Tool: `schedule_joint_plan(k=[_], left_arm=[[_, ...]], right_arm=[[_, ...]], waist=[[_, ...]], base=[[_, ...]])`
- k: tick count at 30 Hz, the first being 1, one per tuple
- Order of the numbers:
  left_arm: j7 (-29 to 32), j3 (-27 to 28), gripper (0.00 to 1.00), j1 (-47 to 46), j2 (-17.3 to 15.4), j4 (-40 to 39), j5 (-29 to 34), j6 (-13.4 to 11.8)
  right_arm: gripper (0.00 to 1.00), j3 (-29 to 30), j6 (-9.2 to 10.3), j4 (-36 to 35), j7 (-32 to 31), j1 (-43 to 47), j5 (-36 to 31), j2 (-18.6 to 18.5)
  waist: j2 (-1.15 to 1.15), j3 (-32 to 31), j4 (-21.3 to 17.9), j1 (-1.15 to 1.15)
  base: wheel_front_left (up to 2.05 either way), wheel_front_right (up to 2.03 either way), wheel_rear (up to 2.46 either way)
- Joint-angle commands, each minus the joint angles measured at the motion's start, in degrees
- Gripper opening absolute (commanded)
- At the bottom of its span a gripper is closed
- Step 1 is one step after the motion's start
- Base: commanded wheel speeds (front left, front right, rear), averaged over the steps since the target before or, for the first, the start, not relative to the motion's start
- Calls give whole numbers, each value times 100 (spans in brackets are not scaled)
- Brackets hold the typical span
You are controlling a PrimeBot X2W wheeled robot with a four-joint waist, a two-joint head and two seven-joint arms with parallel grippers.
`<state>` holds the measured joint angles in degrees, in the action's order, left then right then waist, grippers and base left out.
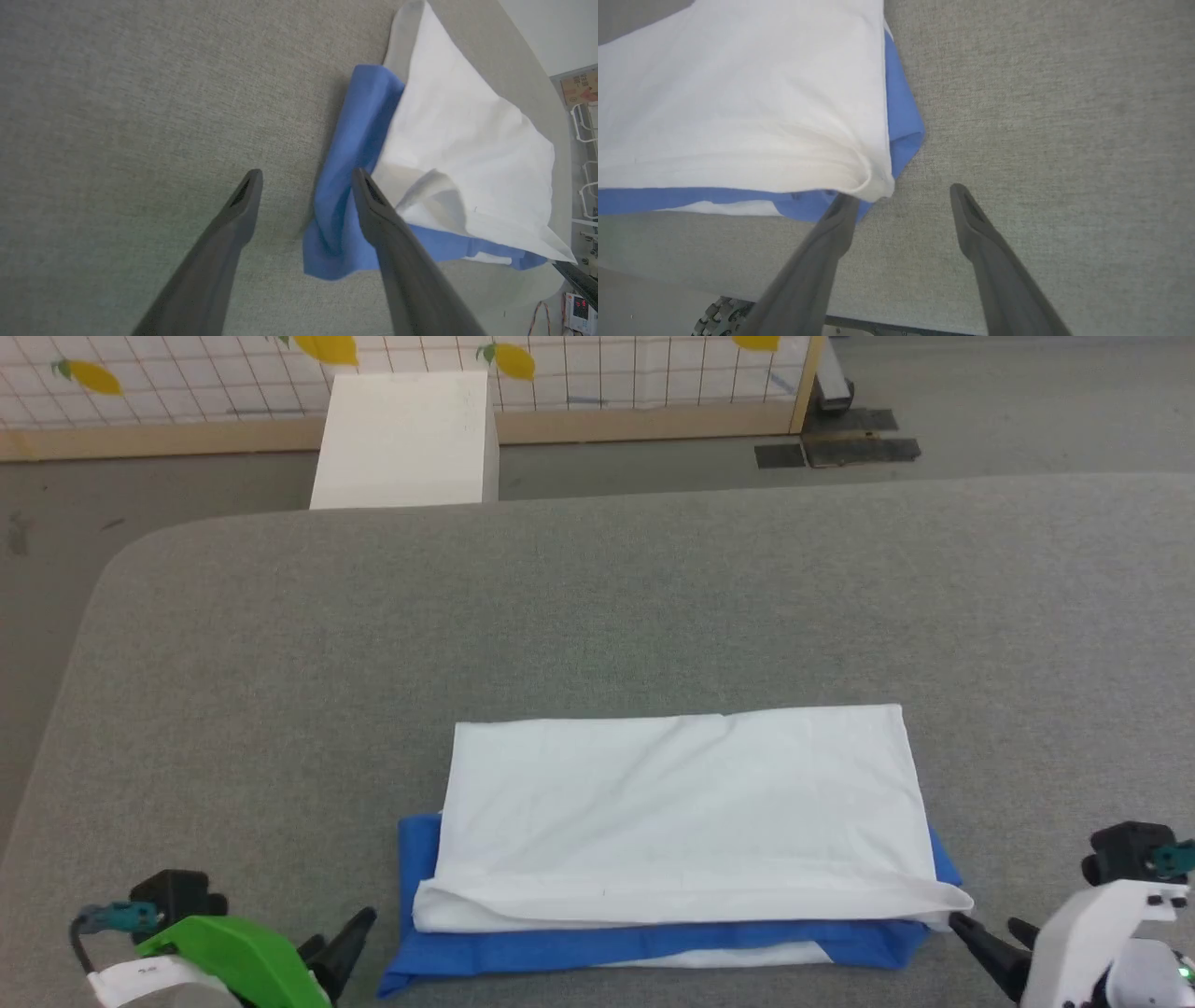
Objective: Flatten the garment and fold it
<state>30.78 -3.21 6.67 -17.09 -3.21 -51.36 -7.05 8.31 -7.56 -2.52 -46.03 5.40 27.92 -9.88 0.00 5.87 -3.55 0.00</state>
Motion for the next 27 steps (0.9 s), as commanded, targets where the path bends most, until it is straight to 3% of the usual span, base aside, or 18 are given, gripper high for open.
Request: schedule_joint_plan(k=[1, 7, 9, 15, 21, 27], left_arm=[[76, 42, 100, 167, -139, -141, 100, -124], [140, 265, 100, 321, -422, -781, 385, -559], [-180, 382, 100, 232, -496, -985, 578, -518], [-2134, 583, 100, -309, -448, -1117, 1257, 178], [-4130, 464, 100, -833, -301, -762, 2082, 694], [-4569, 434, 100, -1273, 1, -638, 2792, 892]], right_arm=[[100, 62, 8, -174, -116, 130, 51, -68], [100, 535, 8, -797, -707, 308, 240, -188], [100, 781, 8, -1001, -859, 277, 343, -161], [100, 1289, 8, -1164, -840, -351, 388, -84], [100, 689, 8, -505, -962, -1071, 462, -374], [100, -111, 8, 225, -1076, -1451, 741, -813]], waist=[[0, -112, -35, 0], [0, -198, -14, 0], [0, -171, 13, 0], [0, 24, 40, 0], [0, 393, 82, 0], [0, 800, 229, 0]], base=[[0, 0, 0], [0, 0, 0], [0, 0, 0], [0, 0, 0], [0, 0, 0], [0, 0, 0]])
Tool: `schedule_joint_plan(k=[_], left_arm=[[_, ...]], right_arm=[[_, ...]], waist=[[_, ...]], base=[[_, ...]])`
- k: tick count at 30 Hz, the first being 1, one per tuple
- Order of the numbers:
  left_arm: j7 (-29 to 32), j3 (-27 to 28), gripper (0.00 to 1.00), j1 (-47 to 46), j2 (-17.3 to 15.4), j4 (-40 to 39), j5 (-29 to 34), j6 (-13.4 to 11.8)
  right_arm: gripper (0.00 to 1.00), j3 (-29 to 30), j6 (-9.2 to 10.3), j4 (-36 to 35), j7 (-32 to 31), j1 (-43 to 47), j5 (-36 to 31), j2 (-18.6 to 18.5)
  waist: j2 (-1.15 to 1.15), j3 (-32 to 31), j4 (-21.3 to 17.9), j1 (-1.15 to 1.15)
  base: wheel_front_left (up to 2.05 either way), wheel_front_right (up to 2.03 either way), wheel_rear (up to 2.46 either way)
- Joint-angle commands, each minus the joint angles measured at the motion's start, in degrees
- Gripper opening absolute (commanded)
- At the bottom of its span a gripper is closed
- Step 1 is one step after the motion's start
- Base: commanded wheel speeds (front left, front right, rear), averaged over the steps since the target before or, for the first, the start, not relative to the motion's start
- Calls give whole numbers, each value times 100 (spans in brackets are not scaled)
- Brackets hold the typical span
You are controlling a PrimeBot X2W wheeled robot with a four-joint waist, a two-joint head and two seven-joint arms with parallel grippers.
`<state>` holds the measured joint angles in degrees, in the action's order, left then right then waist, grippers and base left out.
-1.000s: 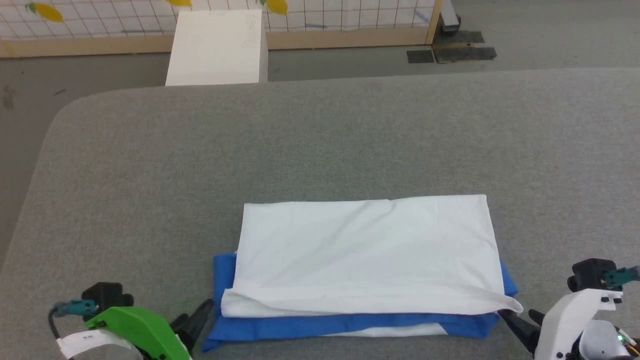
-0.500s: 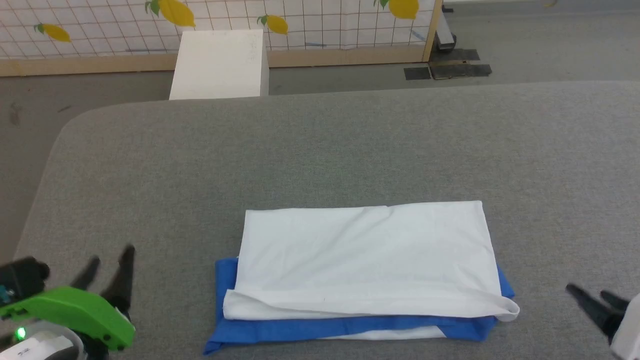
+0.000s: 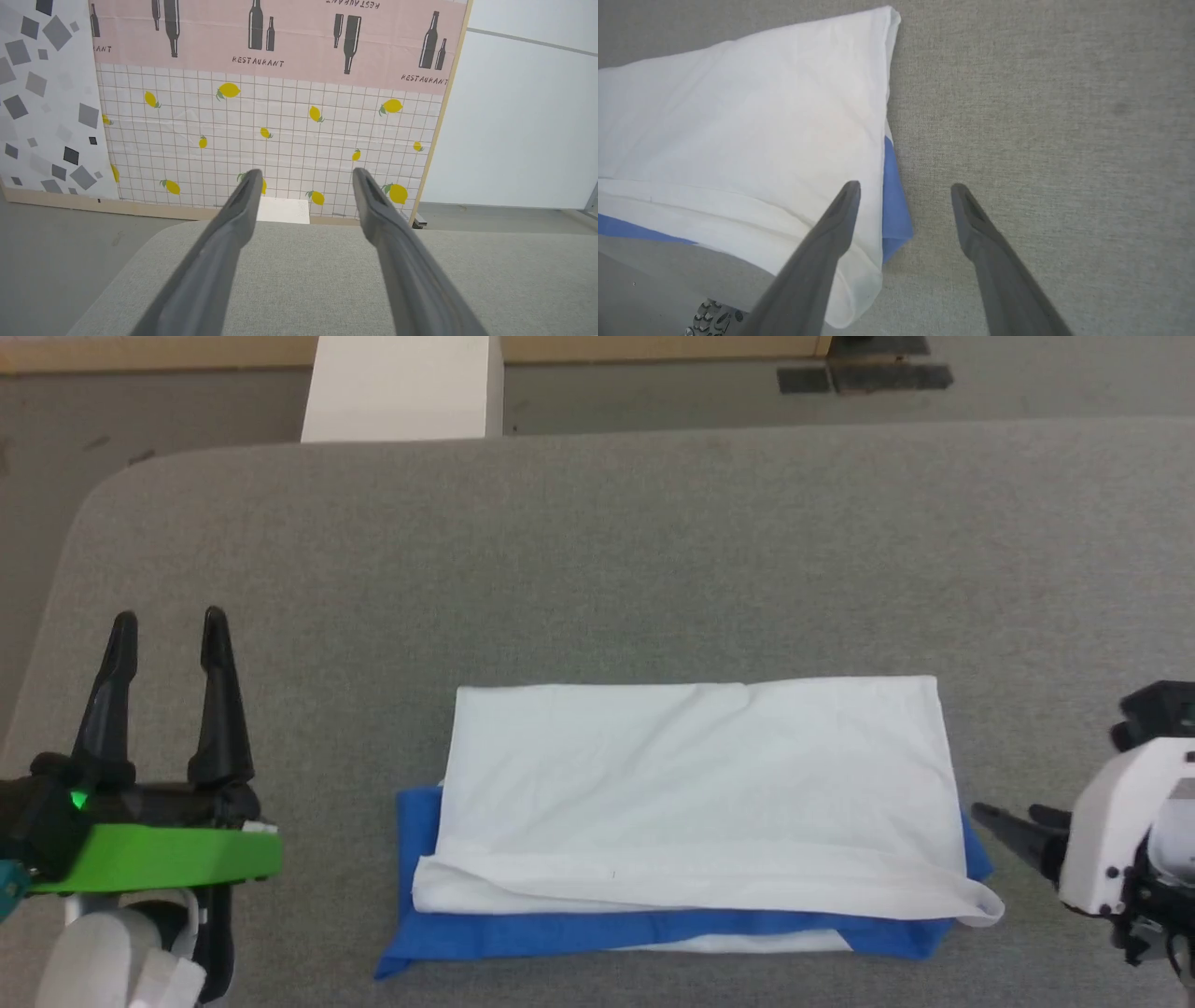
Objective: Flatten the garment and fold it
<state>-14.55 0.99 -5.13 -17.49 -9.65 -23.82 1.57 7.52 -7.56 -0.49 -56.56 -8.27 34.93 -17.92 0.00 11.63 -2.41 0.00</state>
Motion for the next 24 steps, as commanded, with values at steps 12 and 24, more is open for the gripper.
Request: schedule_joint_plan(k=[12, 24], left_arm=[[-44, 441, 100, -258, 697, 167, 597, 471], [-44, 482, 100, -298, 868, 274, 685, 575]], right_arm=[[100, -1495, 8, 943, 442, -452, 555, 25], [0, -1958, 8, 1492, 701, -764, 662, -250]], waist=[[0, 442, 201, 0], [0, 394, 250, 0]], base=[[0, 0, 0], [0, 0, 0]])
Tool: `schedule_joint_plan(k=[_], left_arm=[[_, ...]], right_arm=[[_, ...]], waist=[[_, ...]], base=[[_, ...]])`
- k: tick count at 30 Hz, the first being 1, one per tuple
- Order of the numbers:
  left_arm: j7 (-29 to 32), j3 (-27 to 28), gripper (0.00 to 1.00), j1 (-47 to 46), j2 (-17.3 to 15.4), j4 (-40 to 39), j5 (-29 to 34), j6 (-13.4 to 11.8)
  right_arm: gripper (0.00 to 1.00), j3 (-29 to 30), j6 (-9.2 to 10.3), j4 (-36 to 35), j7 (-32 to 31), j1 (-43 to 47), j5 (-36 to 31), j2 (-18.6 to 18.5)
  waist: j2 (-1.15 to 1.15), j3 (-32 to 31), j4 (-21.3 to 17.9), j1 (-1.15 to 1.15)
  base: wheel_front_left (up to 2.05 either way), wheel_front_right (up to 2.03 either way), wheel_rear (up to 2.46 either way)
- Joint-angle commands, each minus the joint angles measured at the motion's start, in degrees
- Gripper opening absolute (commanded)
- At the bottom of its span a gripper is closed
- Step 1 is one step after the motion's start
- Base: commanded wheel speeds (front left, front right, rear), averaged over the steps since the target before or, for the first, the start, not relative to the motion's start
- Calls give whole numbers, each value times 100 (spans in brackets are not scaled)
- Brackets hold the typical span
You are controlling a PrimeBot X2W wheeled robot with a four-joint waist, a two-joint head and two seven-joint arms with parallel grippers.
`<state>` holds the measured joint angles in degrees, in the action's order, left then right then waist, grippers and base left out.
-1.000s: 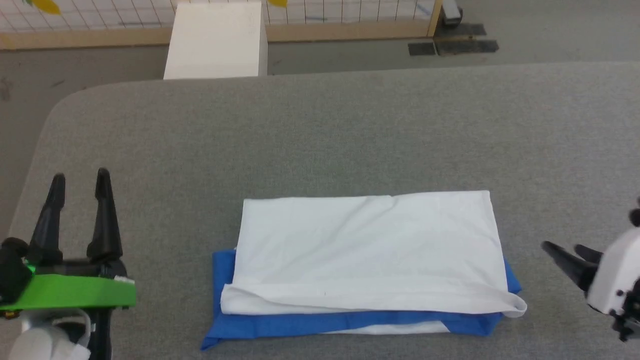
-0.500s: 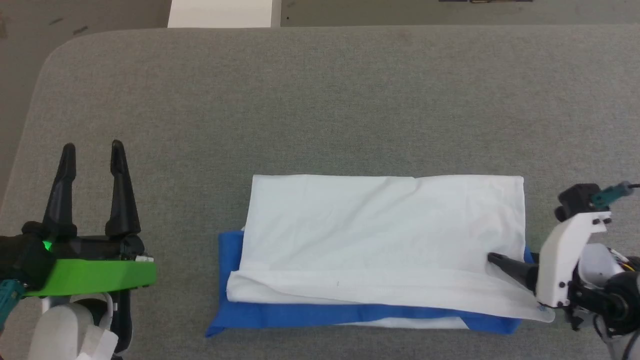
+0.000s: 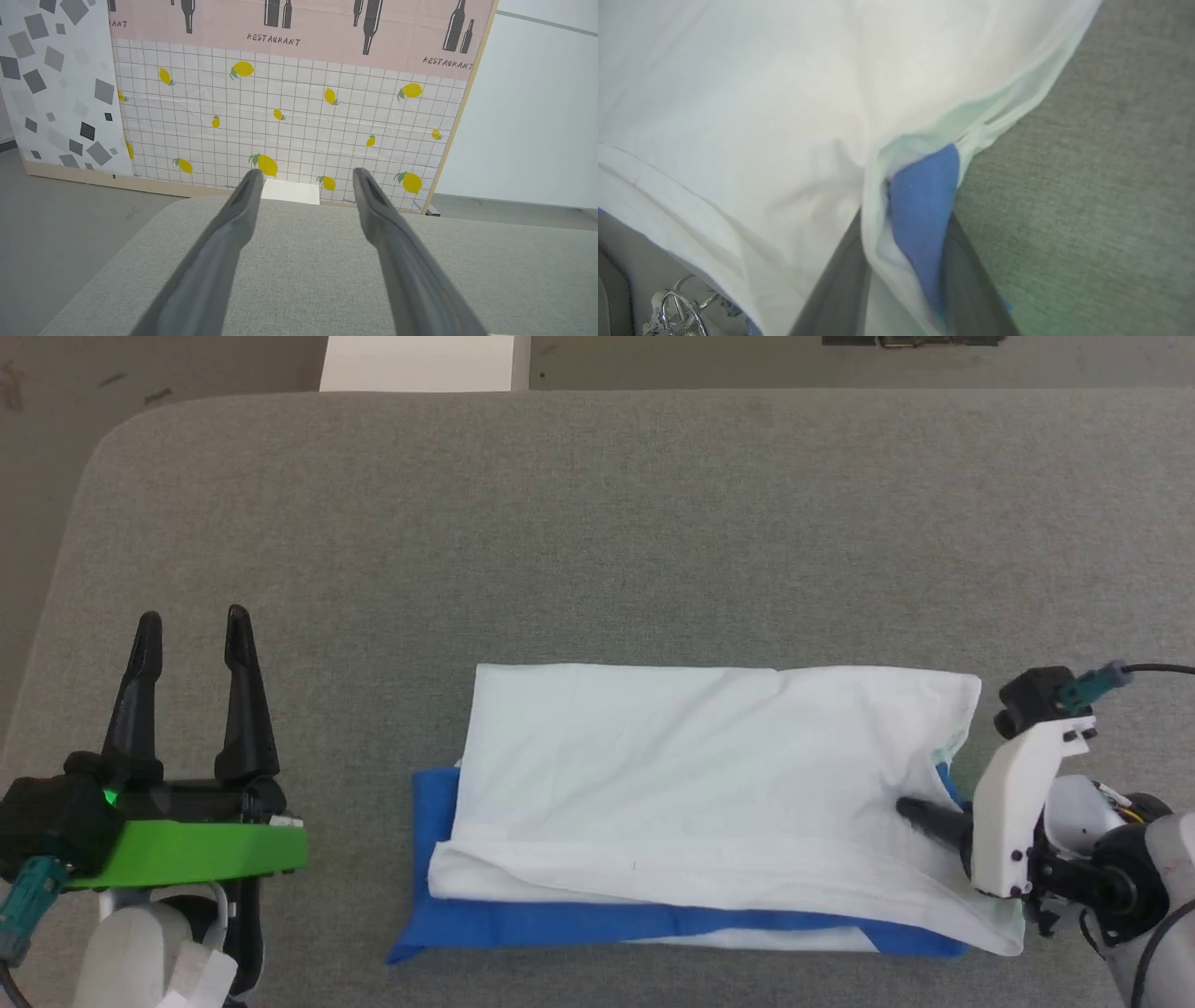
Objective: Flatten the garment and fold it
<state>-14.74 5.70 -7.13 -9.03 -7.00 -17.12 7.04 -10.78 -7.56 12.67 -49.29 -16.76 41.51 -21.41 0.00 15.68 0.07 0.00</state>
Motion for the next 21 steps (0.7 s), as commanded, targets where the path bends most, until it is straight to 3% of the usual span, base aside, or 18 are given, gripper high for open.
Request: schedule_joint_plan(k=[1, 5, 10, 13, 17, 21], left_arm=[[-26, 14, 100, -91, 28, 8, 22, 31], [-26, 21, 100, -48, 58, 9, 30, 38], [-26, -21, 100, -14, 97, 9, 2, 42], [-26, -70, 100, 5, 92, 35, -36, 43], [-26, -85, 100, 31, 90, 70, -56, 44], [-26, -100, 100, 81, 92, 94, -60, 44]], right_arm=[[0, -67, 8, 218, -13, 74, 13, 71], [0, 286, 8, 358, 35, 66, -37, -94], [0, 1132, 8, 645, 124, 63, -349, -344], [0, 1932, 8, 922, 166, 21, -919, -440], [0, 2458, 8, 999, 131, -89, -1730, -397], [0, 2316, 8, 617, -196, -102, -2311, -391]], waist=[[0, -26, 0, 0], [0, -76, -12, 0], [0, -106, -21, 0], [0, -120, -32, 0], [0, -168, -65, 0], [0, -280, -117, 0]], base=[[0, 0, 0], [0, 0, 0], [0, 0, 0], [0, 0, 0], [0, 0, 0], [0, 0, 0]])
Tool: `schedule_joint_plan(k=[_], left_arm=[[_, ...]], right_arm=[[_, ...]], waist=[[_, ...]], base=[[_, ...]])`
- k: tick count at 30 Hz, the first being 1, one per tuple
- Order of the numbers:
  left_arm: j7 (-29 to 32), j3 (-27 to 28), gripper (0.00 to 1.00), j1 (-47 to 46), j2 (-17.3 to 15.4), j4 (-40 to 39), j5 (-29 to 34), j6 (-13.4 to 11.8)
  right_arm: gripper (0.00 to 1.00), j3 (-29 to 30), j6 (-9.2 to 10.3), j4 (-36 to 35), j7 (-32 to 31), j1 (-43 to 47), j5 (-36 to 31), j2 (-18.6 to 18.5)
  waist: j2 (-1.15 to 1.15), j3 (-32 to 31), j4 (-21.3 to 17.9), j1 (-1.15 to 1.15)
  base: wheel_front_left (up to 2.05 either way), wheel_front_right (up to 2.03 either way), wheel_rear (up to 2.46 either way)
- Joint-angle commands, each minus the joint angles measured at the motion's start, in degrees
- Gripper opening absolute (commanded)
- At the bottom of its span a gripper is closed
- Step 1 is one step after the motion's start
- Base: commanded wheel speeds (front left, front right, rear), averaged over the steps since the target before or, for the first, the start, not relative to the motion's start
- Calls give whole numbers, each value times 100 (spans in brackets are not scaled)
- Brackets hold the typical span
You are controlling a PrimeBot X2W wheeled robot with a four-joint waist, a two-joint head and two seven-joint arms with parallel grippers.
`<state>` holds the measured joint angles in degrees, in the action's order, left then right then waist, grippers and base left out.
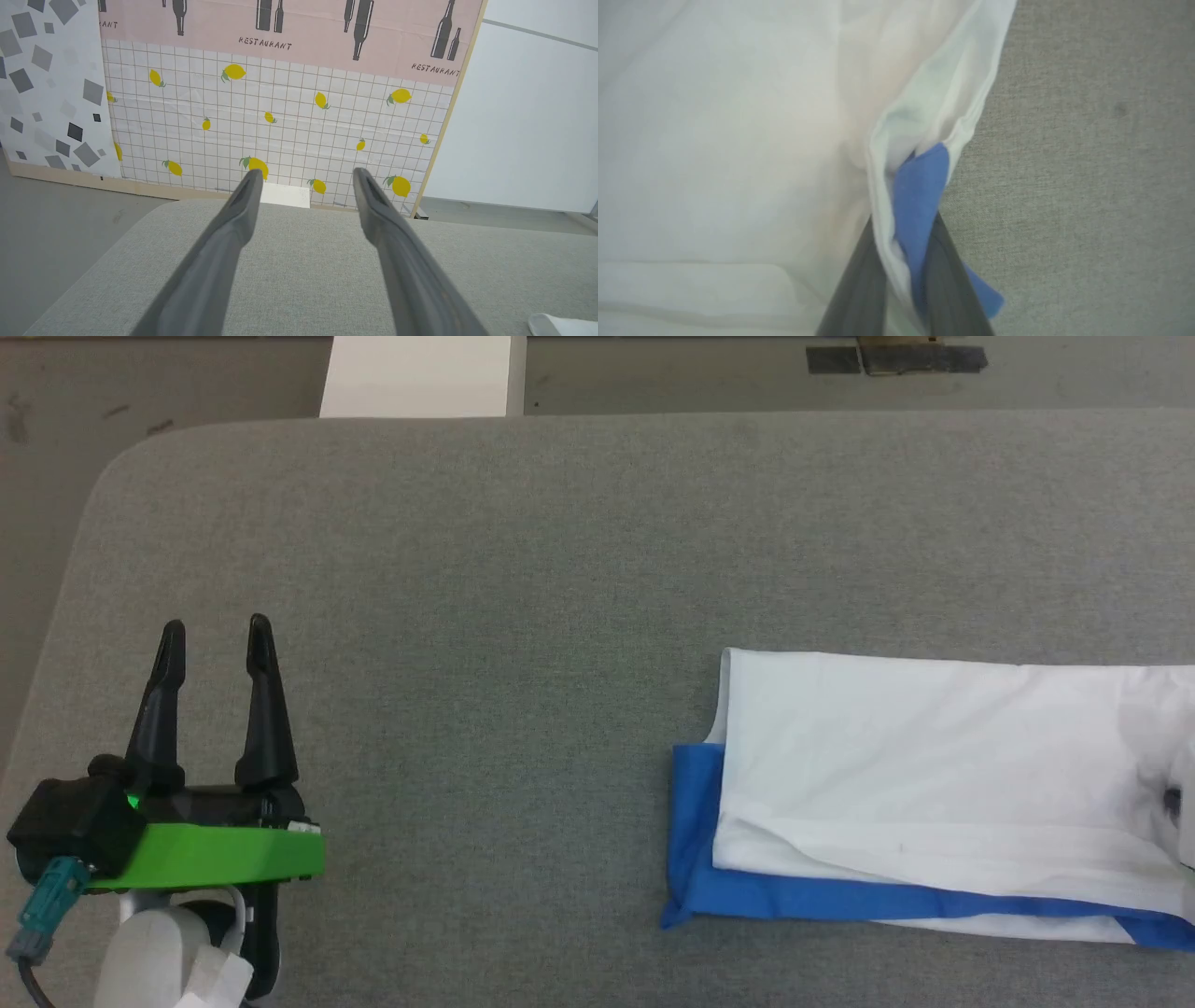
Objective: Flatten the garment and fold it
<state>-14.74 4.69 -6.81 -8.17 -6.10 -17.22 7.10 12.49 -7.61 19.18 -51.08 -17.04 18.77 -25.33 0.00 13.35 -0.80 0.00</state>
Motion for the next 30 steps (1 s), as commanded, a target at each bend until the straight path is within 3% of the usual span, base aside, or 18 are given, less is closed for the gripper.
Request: schedule_joint_plan(k=[1, 9, 14, 19, 30], left_arm=[[-26, -8, 100, 59, 5, 2, -52, 38], [-26, 20, 100, 205, 34, 6, -59, 38], [-26, -10, 100, 227, 67, -16, -78, 38], [-26, -82, 100, 154, 65, -26, -116, 38], [-26, -120, 100, 60, 88, 20, -187, 38]], right_arm=[[0, -143, 12, -178, -160, -36, -133, -45], [0, -1091, 12, -2100, -1383, 177, 406, -231], [0, -1597, 12, -2805, -1833, 129, 775, 66], [0, -2153, 12, -2705, -1732, -85, 821, 524], [0, -3199, 12, -1340, -1058, -775, 593, 1213]], waist=[[0, -73, -40, 0], [0, -357, -190, 0], [0, -358, -195, 0], [0, -233, -70, 0], [0, -6, 286, 0]], base=[[0, 0, 0], [0, 0, 0], [0, 0, 0], [0, 0, 0], [0, 0, 0]])
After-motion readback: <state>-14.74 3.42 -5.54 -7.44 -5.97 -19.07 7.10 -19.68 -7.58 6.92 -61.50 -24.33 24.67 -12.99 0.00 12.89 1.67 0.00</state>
